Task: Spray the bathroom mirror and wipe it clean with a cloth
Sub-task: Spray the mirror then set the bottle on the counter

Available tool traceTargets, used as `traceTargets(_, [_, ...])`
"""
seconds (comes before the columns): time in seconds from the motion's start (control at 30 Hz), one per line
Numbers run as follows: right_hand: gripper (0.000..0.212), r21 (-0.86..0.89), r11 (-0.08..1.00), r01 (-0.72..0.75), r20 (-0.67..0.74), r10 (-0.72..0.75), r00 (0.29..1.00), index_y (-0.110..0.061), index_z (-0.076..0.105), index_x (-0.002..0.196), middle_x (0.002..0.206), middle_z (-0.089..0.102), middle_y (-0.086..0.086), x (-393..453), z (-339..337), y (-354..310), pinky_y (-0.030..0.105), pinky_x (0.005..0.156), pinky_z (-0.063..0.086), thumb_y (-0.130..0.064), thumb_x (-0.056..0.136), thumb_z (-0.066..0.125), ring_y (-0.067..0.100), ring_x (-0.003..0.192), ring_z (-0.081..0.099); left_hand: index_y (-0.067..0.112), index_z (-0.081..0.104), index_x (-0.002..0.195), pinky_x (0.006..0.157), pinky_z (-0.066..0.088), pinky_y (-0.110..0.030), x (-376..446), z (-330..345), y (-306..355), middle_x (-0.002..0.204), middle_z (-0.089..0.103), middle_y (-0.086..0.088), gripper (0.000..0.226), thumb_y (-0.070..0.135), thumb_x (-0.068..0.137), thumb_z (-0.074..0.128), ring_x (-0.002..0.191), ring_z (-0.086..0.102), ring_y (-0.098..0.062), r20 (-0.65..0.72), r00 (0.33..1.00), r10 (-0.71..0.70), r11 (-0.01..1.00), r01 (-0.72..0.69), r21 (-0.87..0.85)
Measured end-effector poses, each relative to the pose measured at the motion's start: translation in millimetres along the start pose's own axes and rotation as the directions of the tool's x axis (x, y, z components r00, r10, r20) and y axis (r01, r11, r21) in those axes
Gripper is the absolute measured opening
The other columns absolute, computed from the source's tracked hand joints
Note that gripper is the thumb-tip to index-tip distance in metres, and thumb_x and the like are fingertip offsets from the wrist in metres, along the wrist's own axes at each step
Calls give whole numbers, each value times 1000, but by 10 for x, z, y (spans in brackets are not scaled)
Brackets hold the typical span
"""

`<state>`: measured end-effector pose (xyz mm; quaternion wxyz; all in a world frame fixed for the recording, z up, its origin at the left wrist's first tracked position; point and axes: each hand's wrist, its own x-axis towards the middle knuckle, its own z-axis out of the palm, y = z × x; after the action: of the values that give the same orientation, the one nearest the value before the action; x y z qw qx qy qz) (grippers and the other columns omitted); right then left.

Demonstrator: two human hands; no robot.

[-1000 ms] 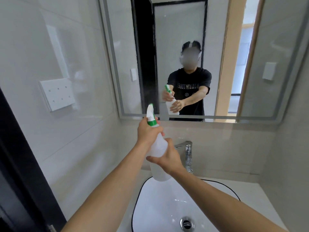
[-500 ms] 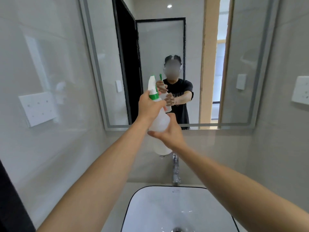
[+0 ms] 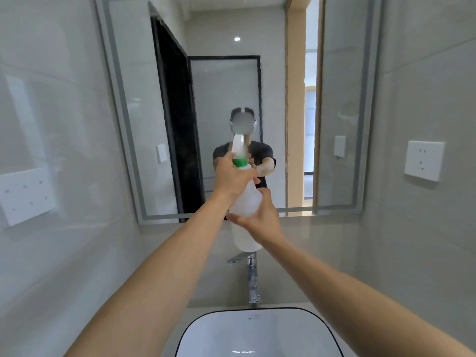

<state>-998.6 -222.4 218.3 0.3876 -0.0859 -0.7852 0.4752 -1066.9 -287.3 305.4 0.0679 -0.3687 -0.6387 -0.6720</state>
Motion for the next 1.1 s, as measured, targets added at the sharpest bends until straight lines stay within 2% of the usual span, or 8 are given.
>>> traceTargets(0.07, [77,-18,1000,-12,-20,11,1000,-31,32,115,96,50,-19,28,-111,4,13,62,40,-33,65,91,-1,86,54,0,63,107,53,54,-19,26,104,43,82,66,-2,42,-4,68,78,61,66,0,22,1000,16,1000,-16,-1])
traceTargets(0.2, [80,-70,997,-42,-72,37,997,-31,31,119,95,49,-18,67,-342,41,18,66,43,-37,65,90,5,87,54,3,62,107,62,62,-40,93,360,60,102,67,-23,39,-8,71,74,82,71,-31,48,999,-5,996,9,-88])
traceTargets(0.33, [80,-91,994,-59,-105,50,993,-31,31,119,95,48,-19,52,-601,93,10,58,38,-35,66,90,-1,81,51,10,63,102,71,61,-52,125,651,51,101,67,-15,43,3,62,80,89,68,-34,79,997,-8,998,13,-68])
traceTargets(0.57, [78,-131,986,-104,-181,80,980,-29,34,118,104,57,-6,-20,-985,240,12,59,40,-34,65,91,12,89,58,10,59,94,71,60,-54,65,1091,58,84,59,-8,35,-3,65,73,69,67,-32,177,984,-26,990,50,-132])
traceTargets(0.7, [76,-123,984,-128,-213,99,972,-30,34,116,99,55,-12,-74,-1148,306,12,58,41,-30,66,91,6,86,57,18,59,81,71,58,-59,42,1299,59,77,63,-8,39,16,46,75,80,68,-45,196,980,-28,992,51,-112])
traceTargets(0.9, [78,-126,975,-182,-256,145,956,-31,33,117,97,54,-16,-174,-1334,393,8,55,41,-30,65,91,-3,83,54,16,65,98,74,58,-58,-24,1565,20,91,66,-2,58,21,41,75,85,66,-36,246,969,-16,990,50,-131])
traceTargets(1.0, [80,-114,973,-202,-274,164,948,-28,37,122,107,60,-7,-238,-1392,488,12,64,43,-31,64,92,9,93,61,11,64,99,73,58,-54,-90,1668,-9,82,64,-2,52,9,48,74,74,61,-25,261,965,-30,992,60,-108])
traceTargets(1.1, [78,-118,967,-226,-287,185,940,-27,37,119,107,60,-6,-328,-1428,564,15,64,44,-30,63,92,14,95,61,12,64,97,71,59,-55,-181,1743,-86,80,65,-5,49,9,49,76,79,66,-34,287,957,-45,992,78,-103])
